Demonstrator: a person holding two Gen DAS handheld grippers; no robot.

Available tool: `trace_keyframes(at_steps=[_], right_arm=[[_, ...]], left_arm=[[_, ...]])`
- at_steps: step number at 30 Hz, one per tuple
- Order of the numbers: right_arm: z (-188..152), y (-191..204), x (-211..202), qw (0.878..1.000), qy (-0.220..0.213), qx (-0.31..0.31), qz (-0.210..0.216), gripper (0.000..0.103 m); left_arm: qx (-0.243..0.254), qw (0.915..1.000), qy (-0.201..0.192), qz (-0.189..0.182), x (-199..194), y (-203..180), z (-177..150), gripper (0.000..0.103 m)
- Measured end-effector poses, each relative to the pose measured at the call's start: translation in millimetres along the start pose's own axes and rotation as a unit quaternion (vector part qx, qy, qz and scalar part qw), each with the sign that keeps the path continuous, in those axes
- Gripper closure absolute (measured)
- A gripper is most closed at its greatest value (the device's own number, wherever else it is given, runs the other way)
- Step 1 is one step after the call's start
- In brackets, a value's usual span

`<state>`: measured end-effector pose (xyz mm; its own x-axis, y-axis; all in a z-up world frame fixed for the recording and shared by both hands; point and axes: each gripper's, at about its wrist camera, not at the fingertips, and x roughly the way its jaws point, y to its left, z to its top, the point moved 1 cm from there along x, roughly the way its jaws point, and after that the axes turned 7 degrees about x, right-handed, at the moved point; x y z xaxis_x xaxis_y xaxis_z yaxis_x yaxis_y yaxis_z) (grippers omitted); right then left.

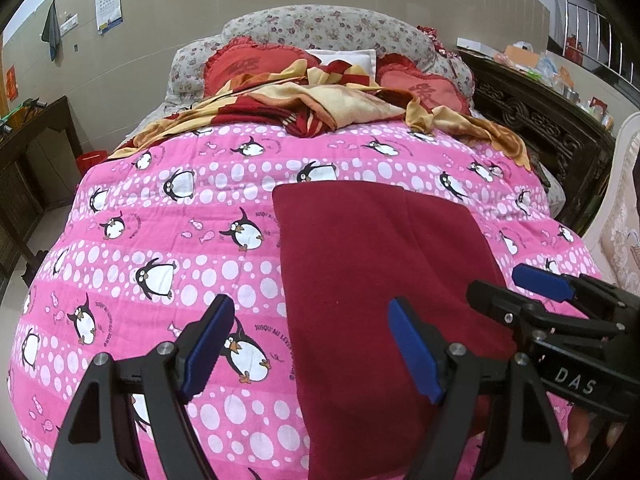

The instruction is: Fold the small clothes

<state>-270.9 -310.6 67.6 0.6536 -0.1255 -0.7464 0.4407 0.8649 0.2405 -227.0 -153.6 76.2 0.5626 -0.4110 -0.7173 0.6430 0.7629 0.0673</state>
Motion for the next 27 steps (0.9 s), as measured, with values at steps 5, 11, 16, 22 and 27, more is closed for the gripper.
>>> trace_keyframes(at_steps=[5, 11, 16, 22, 27], right_arm=[[-1.2, -1.2, 1.4, 1.0, 0.002, 0.003, 0.0, 0.042], [-1.8, -1.5, 1.7, 1.0, 0.002, 0.004, 0.0, 0.042], [-1.6, -1.7, 2.1, 1.0, 0.002, 0.004, 0.0, 0.042], [-1.6, -1.9, 2.2, 1.0, 0.003, 0.004, 0.001, 0.042], [-6.4, -3.8, 4.5, 1.0, 0.003, 0.004, 0.005, 0.042]], left_arm=[[0.0, 1.0, 0.002, 0.0, 1.1, -0.8, -1.6, 0.02], [0.0, 1.0, 0.002, 0.0, 1.5, -0.6, -2.3, 0.02], [0.0, 1.0, 0.002, 0.0, 1.8, -0.6, -1.9, 0.02], [0.003, 1.0, -0.005, 0.001, 1.8, -2.0, -4.1, 0.02], [0.0, 0.9998, -0.005, -0.02, 4.1, 2.4, -7.1, 0.02]])
